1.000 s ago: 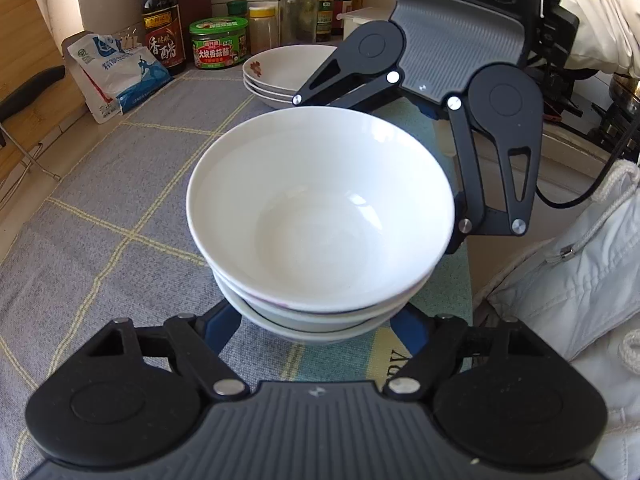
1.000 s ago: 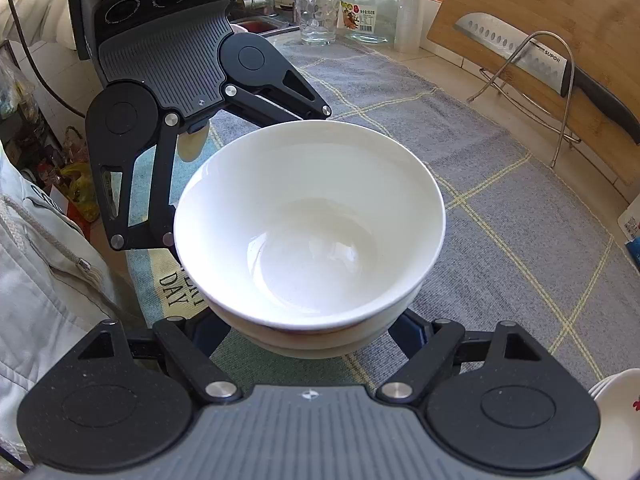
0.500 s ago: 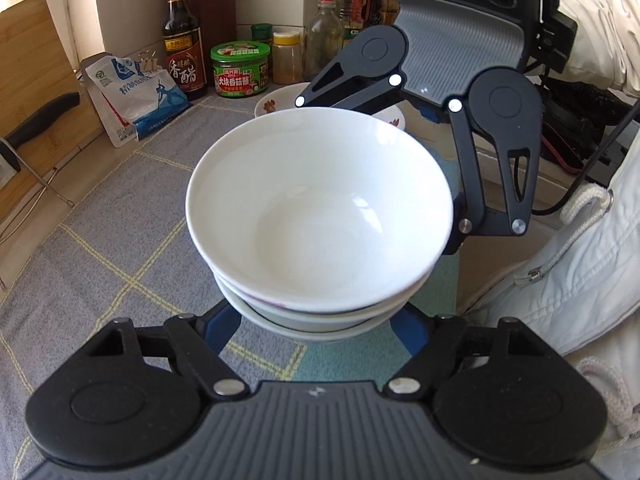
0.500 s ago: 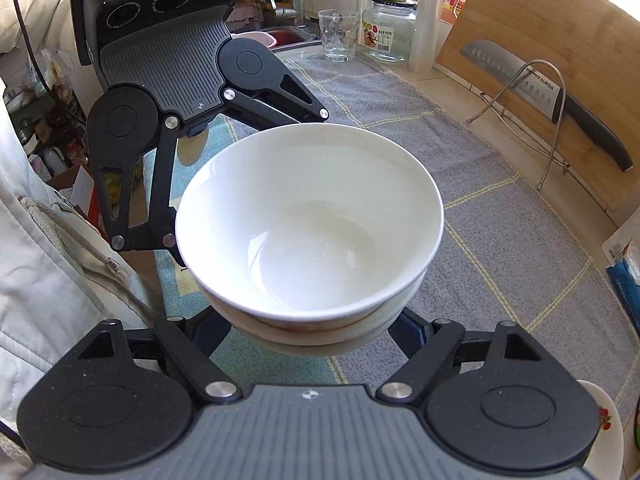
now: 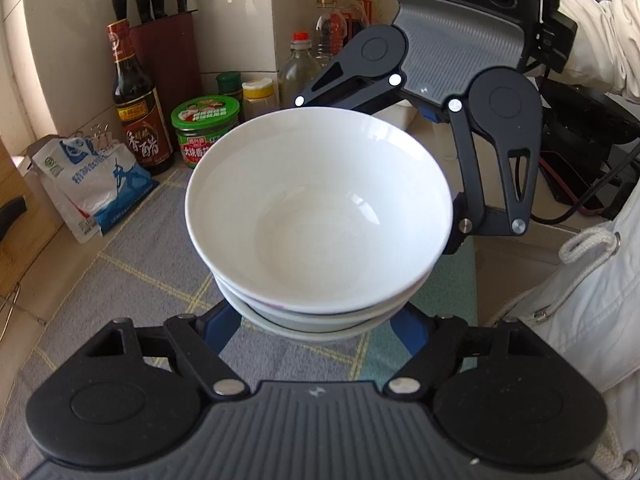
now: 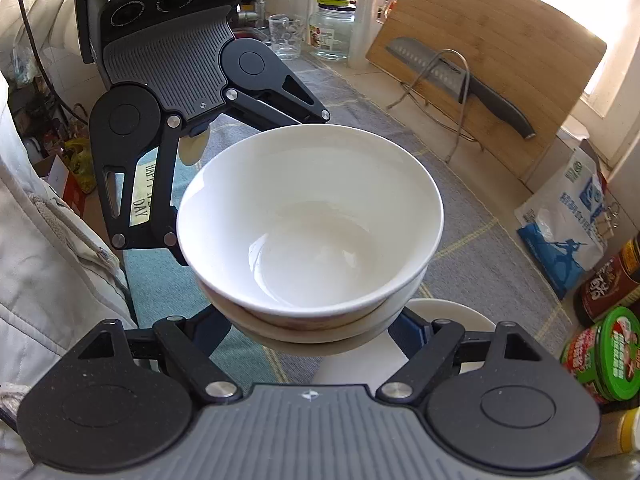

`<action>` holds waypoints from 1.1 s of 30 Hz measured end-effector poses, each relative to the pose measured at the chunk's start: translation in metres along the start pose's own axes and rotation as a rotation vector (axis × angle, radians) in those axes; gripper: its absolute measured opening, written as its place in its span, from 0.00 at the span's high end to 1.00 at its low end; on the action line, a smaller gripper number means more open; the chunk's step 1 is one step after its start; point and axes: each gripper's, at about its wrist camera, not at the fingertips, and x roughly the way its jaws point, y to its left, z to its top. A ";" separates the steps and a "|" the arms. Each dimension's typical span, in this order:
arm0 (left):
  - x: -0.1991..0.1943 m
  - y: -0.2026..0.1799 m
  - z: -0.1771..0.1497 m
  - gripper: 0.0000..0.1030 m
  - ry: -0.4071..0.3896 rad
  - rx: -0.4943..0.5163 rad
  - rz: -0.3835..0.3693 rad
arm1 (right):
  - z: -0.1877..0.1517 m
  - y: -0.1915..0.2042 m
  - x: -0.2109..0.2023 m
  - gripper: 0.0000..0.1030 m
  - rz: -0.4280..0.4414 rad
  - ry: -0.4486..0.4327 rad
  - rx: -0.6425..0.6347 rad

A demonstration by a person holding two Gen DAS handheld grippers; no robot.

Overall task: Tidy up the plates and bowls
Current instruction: 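Lift the bowl stack with both grippers and carry it over the plate stack, then lower the bowl stack onto the plates and open both grippers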

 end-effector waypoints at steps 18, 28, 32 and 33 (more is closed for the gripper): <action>0.088 0.010 0.049 0.22 0.020 0.048 -0.039 | -0.066 -0.063 -0.006 0.14 -0.047 0.050 0.069; 0.103 0.010 0.052 0.22 0.045 0.044 -0.035 | -0.079 -0.072 0.000 0.14 -0.032 0.051 0.093; 0.104 0.011 0.053 0.22 0.048 0.050 -0.030 | -0.080 -0.073 0.002 0.15 -0.030 0.047 0.100; 0.104 0.012 0.053 0.22 0.046 0.047 -0.029 | -0.080 -0.073 0.002 0.14 -0.029 0.045 0.102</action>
